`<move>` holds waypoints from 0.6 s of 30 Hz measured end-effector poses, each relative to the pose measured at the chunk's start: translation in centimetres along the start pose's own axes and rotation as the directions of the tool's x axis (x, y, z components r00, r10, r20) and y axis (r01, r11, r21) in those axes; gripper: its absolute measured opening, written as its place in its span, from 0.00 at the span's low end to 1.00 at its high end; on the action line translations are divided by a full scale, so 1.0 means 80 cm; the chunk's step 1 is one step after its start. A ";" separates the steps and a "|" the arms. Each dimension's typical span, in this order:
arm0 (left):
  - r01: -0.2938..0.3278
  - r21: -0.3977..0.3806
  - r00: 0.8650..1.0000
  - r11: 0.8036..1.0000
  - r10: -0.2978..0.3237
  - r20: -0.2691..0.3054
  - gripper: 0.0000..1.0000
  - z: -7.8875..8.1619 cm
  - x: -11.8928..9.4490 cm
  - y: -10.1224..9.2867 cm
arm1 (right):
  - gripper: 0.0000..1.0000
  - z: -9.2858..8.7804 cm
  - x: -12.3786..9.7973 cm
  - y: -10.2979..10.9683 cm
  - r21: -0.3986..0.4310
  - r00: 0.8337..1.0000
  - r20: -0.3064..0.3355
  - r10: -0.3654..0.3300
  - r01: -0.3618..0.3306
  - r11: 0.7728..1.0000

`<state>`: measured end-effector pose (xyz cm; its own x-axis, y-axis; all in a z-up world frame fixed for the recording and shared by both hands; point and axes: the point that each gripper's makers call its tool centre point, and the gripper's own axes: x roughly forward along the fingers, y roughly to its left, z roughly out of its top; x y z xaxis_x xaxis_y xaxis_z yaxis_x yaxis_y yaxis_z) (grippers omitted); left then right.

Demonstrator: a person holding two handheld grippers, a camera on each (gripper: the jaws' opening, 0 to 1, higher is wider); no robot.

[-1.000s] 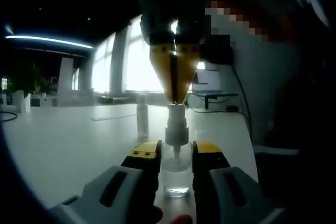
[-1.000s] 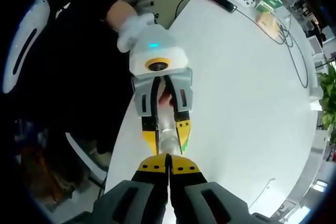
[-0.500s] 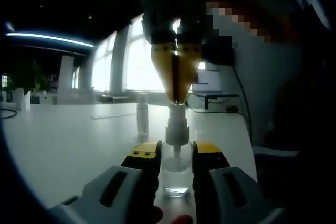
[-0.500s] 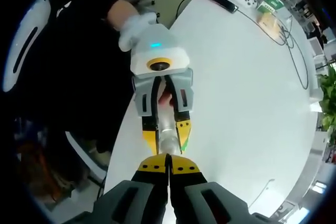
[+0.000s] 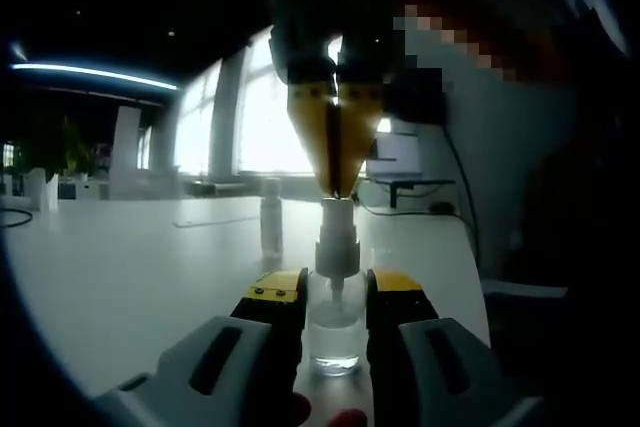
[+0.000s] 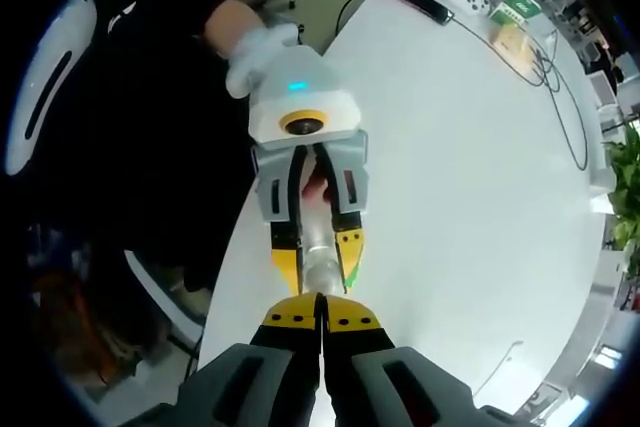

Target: Clamp pump bottle remove cover press pump head put on cover

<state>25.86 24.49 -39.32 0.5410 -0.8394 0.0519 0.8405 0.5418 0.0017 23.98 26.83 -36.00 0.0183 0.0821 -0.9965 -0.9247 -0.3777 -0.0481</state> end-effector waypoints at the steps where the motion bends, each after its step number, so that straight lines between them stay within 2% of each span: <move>1: 0.000 0.000 1.000 1.000 0.000 0.000 0.15 0.000 0.000 0.000 | 0.00 0.000 0.000 0.000 0.001 1.000 0.000 0.000 0.000 1.000; 10: 0.000 0.000 1.000 1.000 0.000 0.000 0.15 0.001 0.000 0.000 | 0.00 0.000 0.002 0.001 -0.003 1.000 0.008 0.000 0.000 1.000; 18: -0.001 -0.001 1.000 1.000 0.001 0.000 0.15 0.000 0.000 0.000 | 0.00 0.000 0.008 0.001 0.001 1.000 -0.020 0.013 -0.013 1.000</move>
<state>25.85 24.49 -39.30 0.5415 -0.8391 0.0515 0.8402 0.5423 0.0008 23.94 26.86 -36.63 0.0137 0.0585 -0.9982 -0.9251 -0.3780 -0.0348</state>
